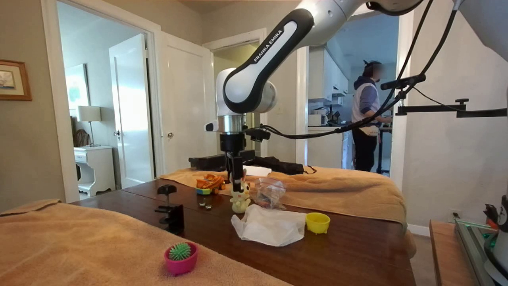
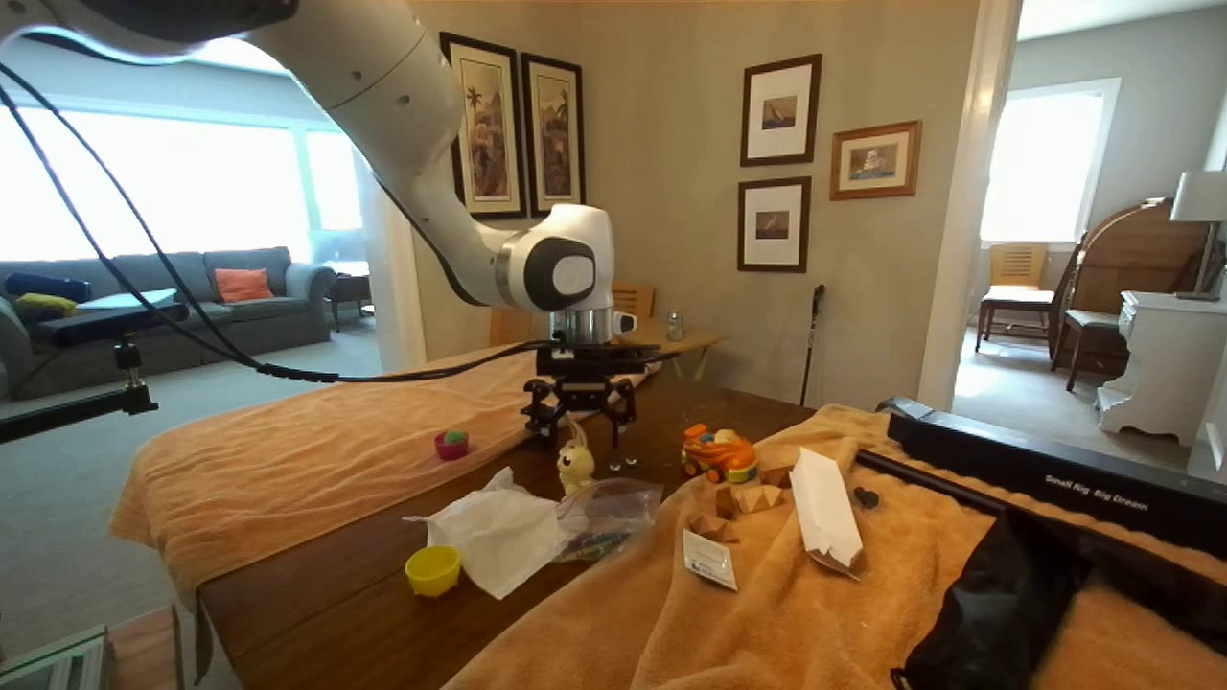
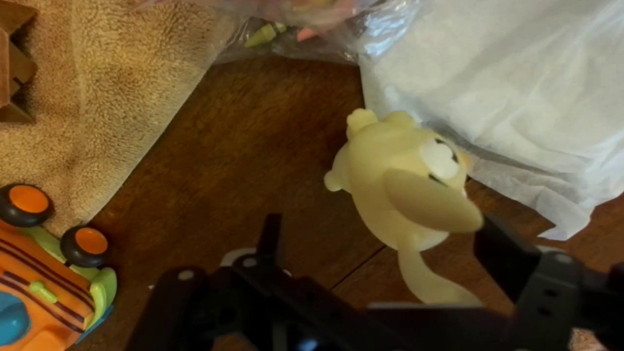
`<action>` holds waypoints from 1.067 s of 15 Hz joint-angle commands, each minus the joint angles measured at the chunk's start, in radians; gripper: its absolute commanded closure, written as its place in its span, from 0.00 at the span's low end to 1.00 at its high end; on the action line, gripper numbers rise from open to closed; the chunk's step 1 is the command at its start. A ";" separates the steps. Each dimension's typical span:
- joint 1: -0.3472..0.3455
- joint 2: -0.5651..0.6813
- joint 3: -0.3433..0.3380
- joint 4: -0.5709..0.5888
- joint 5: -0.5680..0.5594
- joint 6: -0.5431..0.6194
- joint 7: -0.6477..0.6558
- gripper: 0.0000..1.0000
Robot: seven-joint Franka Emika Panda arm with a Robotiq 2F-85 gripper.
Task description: Turn the doll to the left
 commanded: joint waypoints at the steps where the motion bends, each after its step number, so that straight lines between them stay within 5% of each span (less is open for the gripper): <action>1: 0.004 -0.091 0.016 -0.069 0.061 0.059 0.097 0.00; 5: 0.043 -0.200 0.008 -0.110 0.063 0.071 0.285 0.00; 11: 0.136 -0.359 -0.065 -0.175 -0.141 0.077 0.708 0.00; 16: 0.150 -0.442 -0.082 -0.229 -0.306 0.010 1.060 0.00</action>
